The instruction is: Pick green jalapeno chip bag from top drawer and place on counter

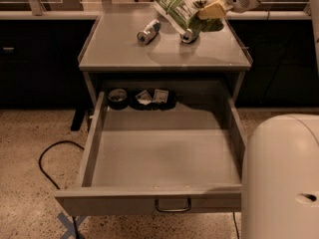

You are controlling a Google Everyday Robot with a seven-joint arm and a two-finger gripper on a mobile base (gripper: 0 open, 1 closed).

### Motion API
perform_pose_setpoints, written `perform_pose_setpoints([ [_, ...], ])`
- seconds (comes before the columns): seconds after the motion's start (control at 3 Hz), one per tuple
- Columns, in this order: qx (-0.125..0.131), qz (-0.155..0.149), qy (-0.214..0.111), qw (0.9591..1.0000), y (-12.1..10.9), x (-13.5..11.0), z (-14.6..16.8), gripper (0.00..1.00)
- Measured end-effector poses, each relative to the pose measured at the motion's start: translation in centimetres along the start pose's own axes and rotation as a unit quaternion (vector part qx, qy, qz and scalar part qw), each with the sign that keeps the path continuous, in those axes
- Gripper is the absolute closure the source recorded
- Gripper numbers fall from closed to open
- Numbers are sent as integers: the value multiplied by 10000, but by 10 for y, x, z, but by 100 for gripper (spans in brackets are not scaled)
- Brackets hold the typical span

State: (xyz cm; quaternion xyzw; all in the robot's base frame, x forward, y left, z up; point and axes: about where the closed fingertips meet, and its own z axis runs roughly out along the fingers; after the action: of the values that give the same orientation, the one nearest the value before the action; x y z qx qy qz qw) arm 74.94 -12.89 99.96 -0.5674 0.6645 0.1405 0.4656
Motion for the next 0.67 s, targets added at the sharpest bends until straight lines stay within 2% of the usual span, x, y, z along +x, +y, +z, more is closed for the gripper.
perform_pose_setpoints([
  [0.33,23,314,-18,9995,-12,25,20,100],
  [0.67,23,314,-18,9995,-12,25,20,100],
])
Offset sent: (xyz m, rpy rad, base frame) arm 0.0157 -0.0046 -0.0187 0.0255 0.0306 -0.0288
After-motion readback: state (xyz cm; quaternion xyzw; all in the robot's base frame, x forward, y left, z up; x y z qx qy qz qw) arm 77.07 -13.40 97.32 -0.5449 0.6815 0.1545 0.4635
